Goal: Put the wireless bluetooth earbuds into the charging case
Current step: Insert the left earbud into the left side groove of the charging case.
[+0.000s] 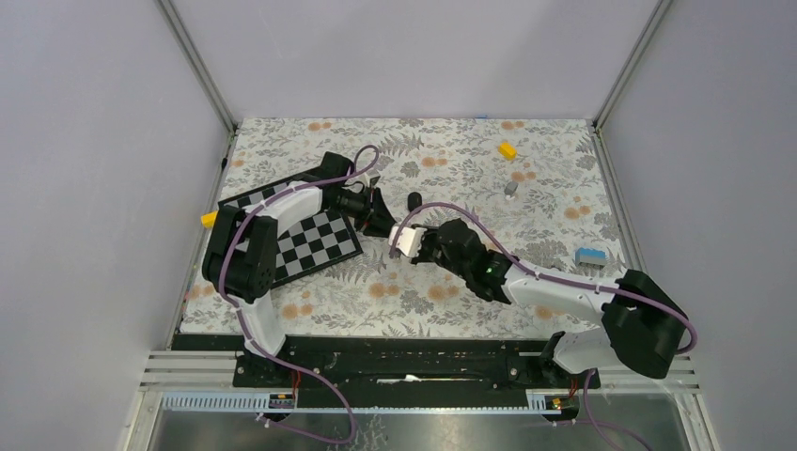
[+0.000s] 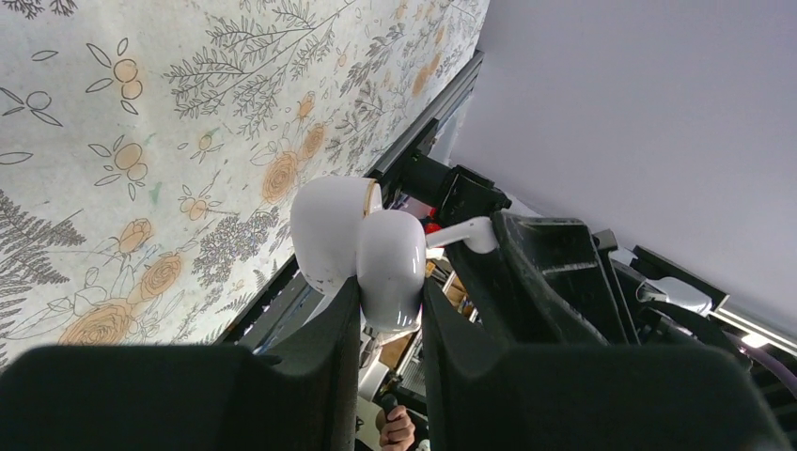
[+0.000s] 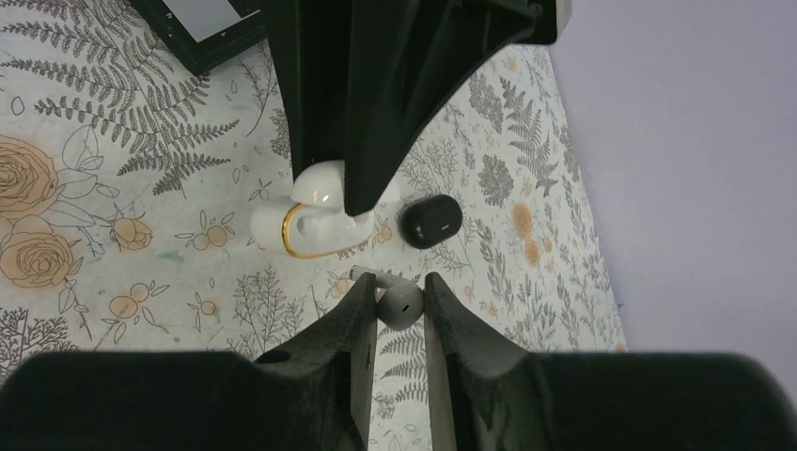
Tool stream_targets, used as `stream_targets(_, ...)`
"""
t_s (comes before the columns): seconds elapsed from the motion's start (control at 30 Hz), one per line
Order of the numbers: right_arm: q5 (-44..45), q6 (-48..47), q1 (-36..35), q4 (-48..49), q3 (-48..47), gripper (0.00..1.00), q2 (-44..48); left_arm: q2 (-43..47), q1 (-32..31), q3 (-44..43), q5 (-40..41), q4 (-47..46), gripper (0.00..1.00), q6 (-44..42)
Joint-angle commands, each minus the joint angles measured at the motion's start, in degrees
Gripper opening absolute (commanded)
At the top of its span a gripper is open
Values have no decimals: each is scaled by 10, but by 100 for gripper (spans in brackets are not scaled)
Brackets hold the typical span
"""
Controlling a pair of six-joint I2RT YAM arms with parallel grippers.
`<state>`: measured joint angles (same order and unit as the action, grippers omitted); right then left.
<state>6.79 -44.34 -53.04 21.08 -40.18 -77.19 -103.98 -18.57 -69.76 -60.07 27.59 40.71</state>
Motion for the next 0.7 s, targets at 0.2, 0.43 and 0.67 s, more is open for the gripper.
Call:
stream_targets(0.2, 31, -52, -29, 32, -39, 8, -46, -14, -4, -21, -14, -18, 0, 30)
stream_targets(0.43, 54, -59, -44, 63, -32, 8, -59, -18, -4, -15, -14, -18, 0, 44)
stream_targets(0.67, 68, -73, -57, 71, -30, 7, -77, -21, -4, -20, -22, -18, 0, 52)
